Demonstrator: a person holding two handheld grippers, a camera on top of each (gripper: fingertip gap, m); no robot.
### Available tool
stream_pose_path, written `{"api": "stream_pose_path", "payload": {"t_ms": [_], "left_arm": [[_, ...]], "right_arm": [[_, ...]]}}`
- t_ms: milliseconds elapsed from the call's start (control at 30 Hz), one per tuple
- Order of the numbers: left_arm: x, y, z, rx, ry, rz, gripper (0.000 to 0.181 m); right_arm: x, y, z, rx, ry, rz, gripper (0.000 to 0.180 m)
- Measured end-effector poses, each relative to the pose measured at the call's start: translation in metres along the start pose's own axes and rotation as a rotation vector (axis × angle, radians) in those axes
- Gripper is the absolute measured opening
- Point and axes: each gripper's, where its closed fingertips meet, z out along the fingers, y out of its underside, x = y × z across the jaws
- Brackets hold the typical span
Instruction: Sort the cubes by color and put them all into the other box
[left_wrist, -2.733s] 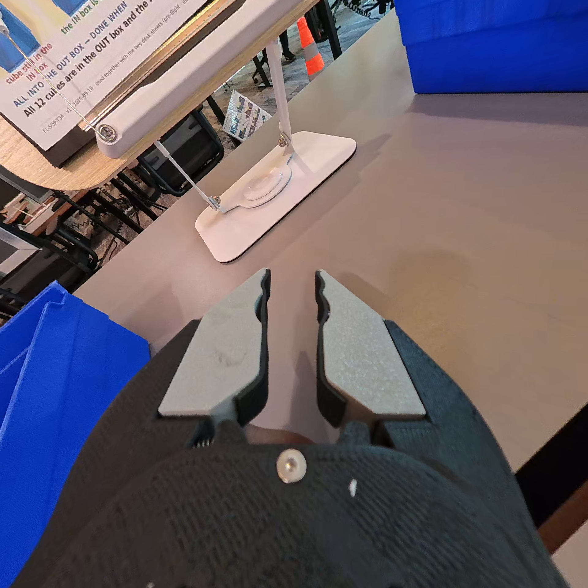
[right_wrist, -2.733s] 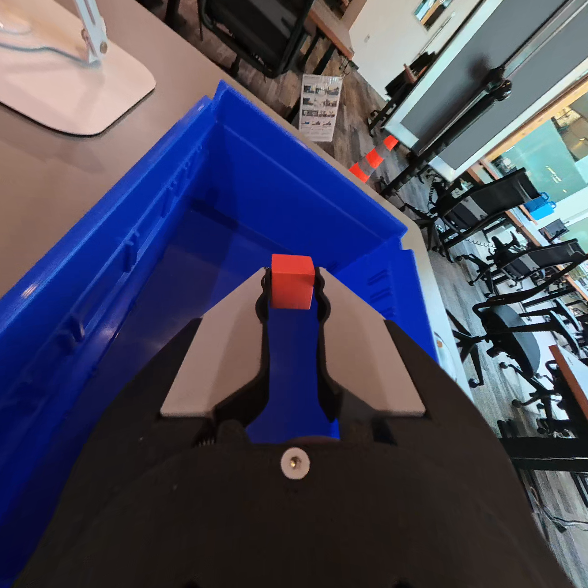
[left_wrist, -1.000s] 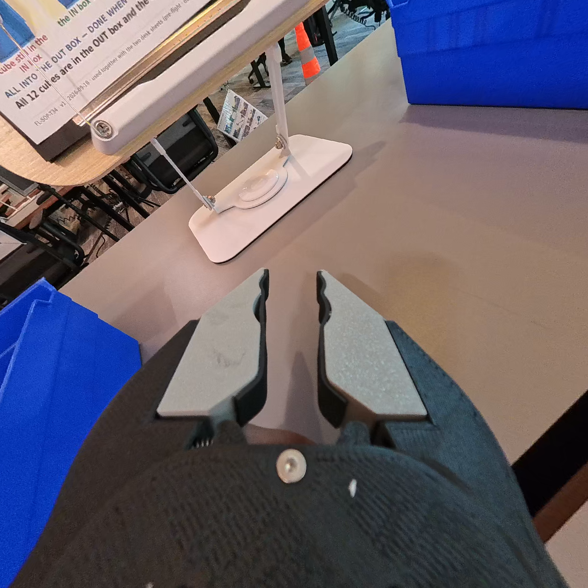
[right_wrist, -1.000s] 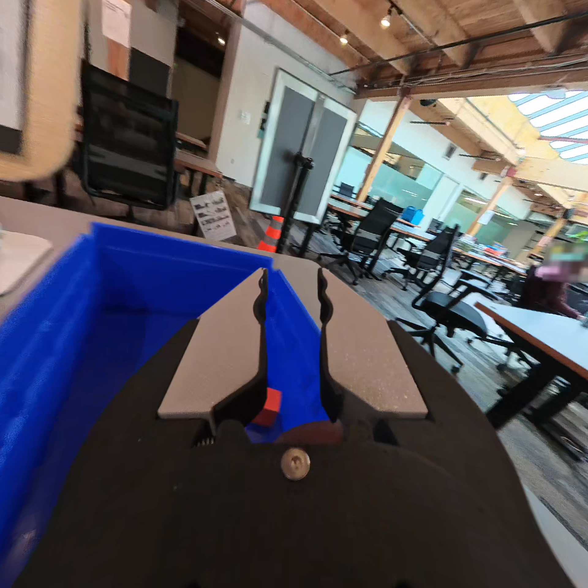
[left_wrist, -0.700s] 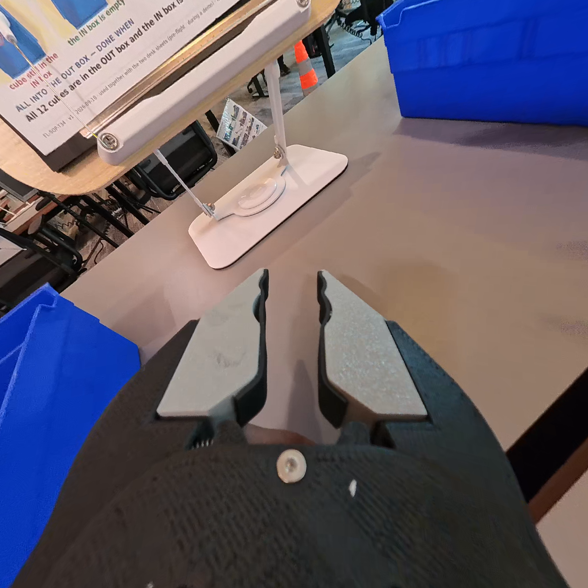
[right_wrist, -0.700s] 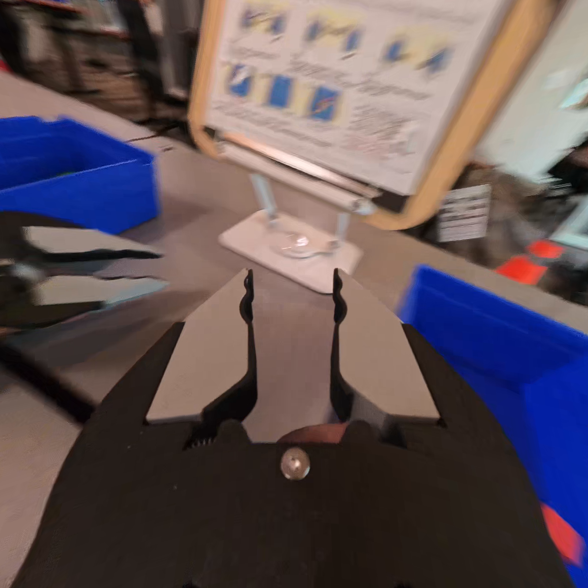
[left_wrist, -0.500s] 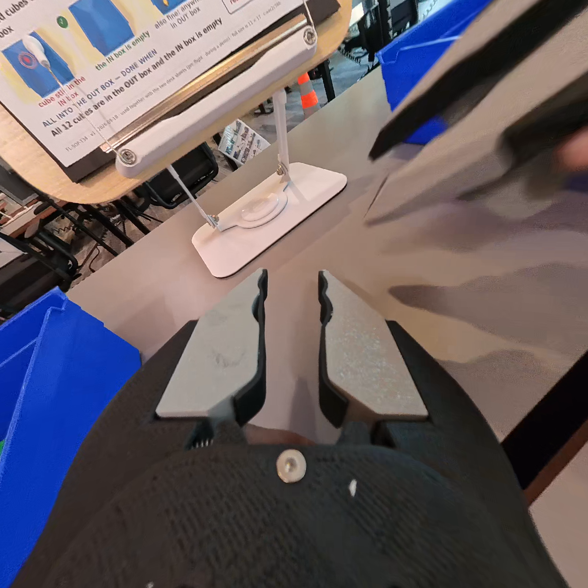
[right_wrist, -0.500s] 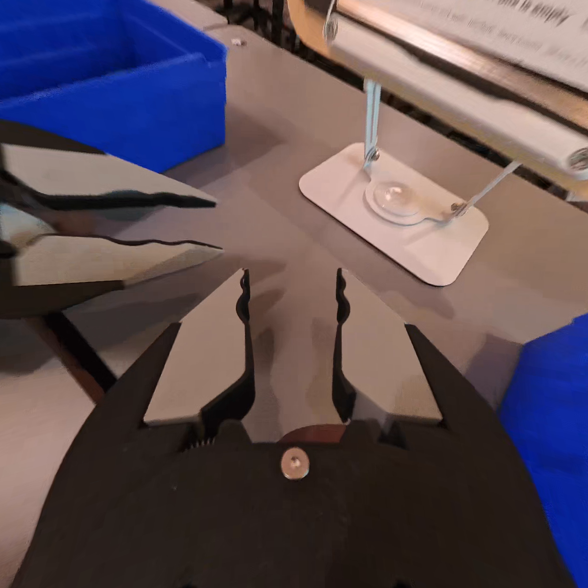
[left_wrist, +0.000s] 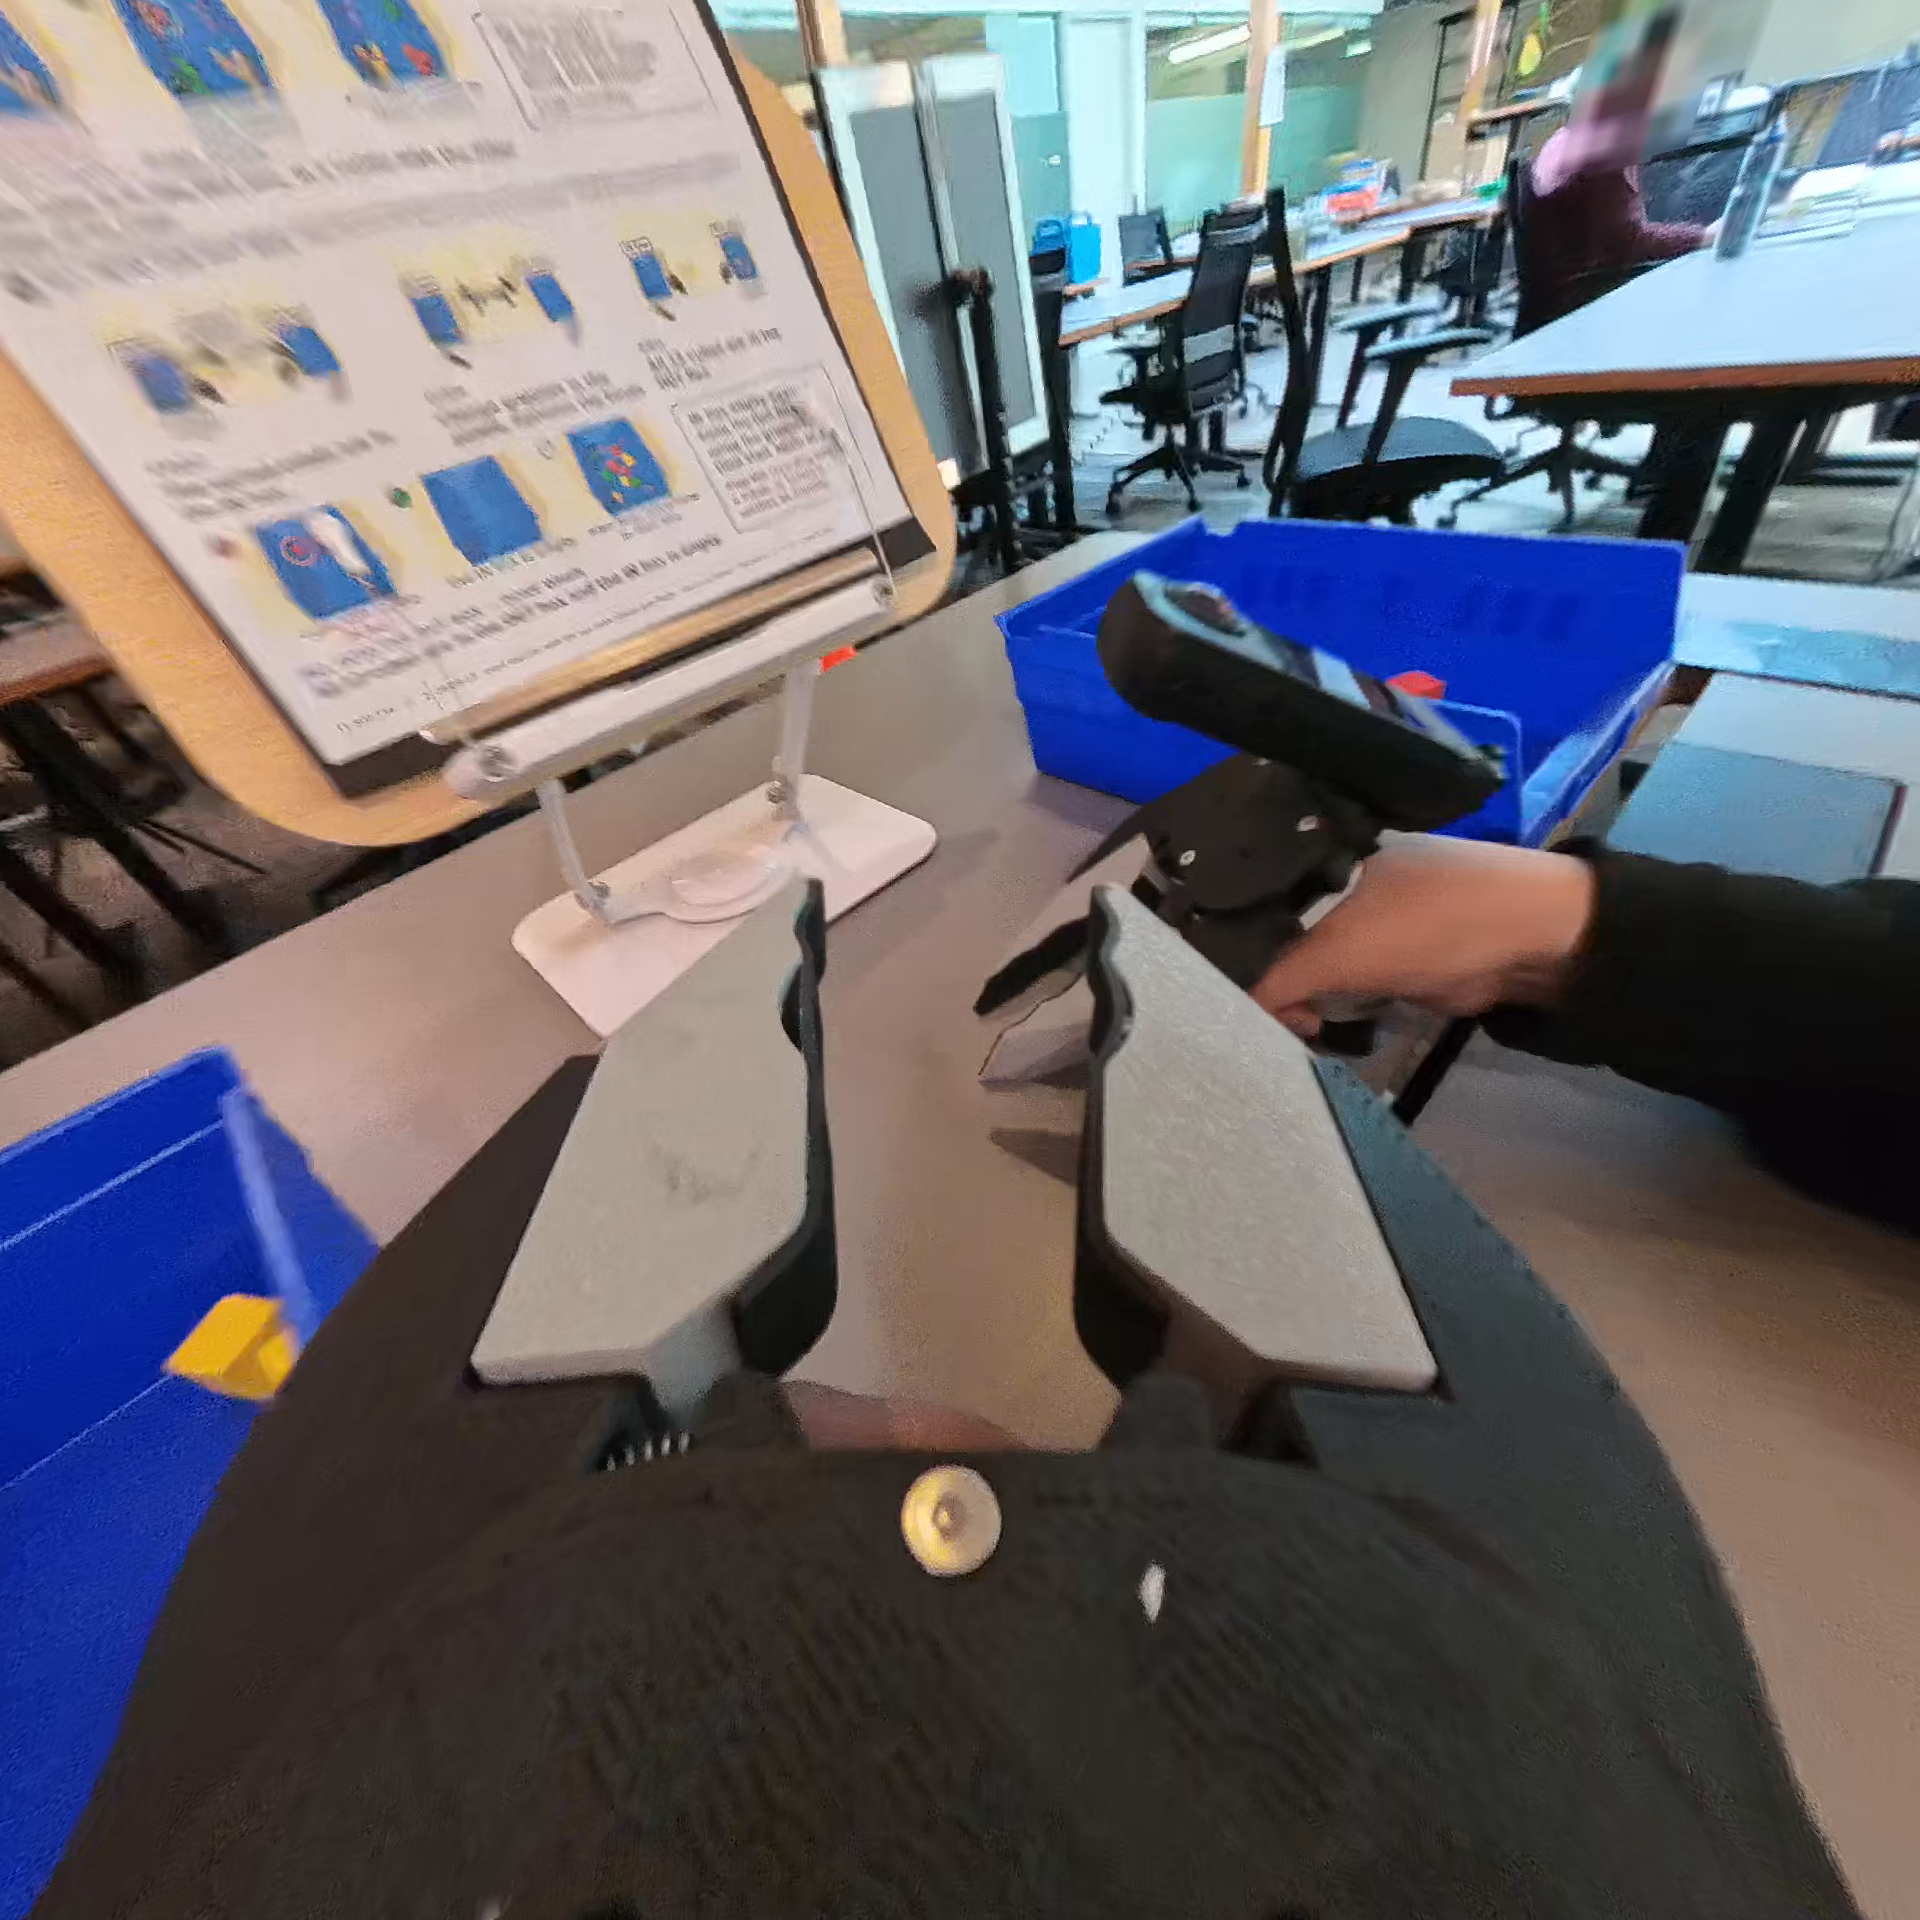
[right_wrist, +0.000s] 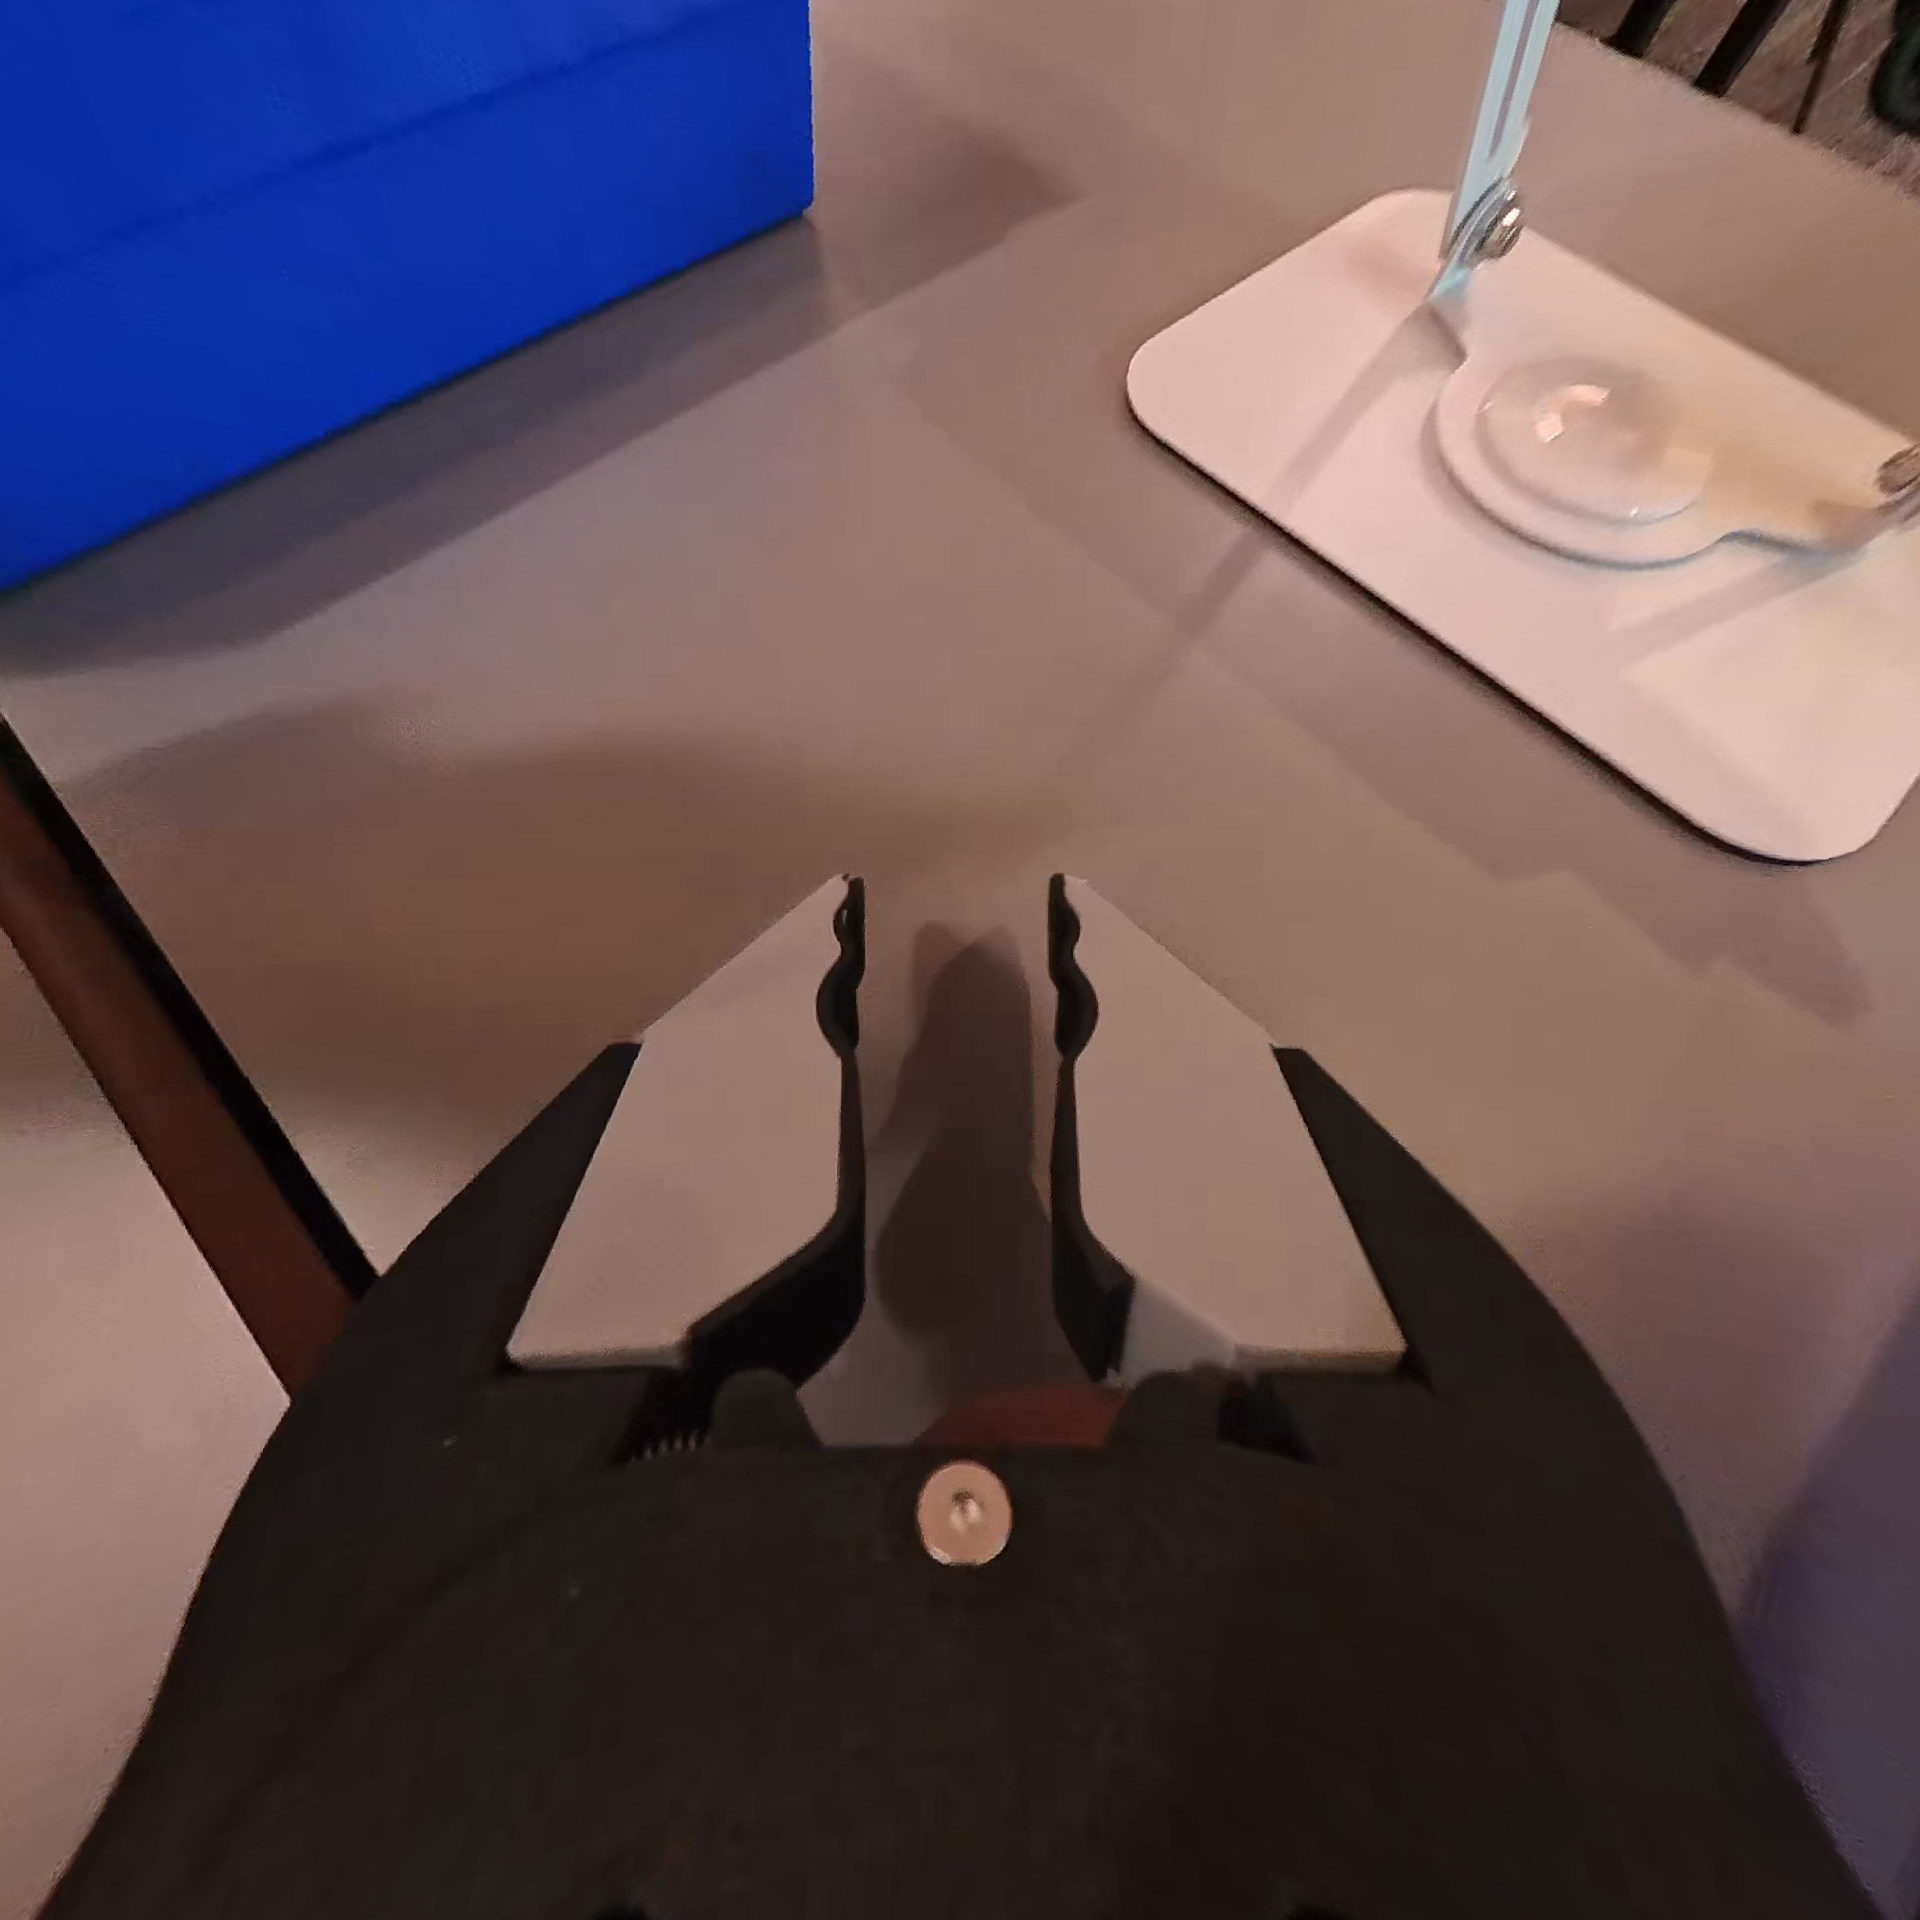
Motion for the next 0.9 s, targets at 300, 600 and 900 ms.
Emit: {"api": "stream_pose_path", "payload": {"t_ms": [300,600,900], "left_arm": [[-0.076,0.027,-0.082,-0.257,-0.112,-0.024,0.080],[-0.151,0.114,-0.110,-0.680,-0.102,-0.163,0.072],[-0.138,0.188,-0.105,-1.041,-0.014,-0.024,0.072]], "right_arm": [[-0.001,-0.009,0.003,0.043,-0.045,0.029,0.027],[0.000,-0.009,0.004,0.038,-0.029,0.017,0.033],[-0.001,-0.008,0.005,0.031,-0.033,0.020,0.034]]}}
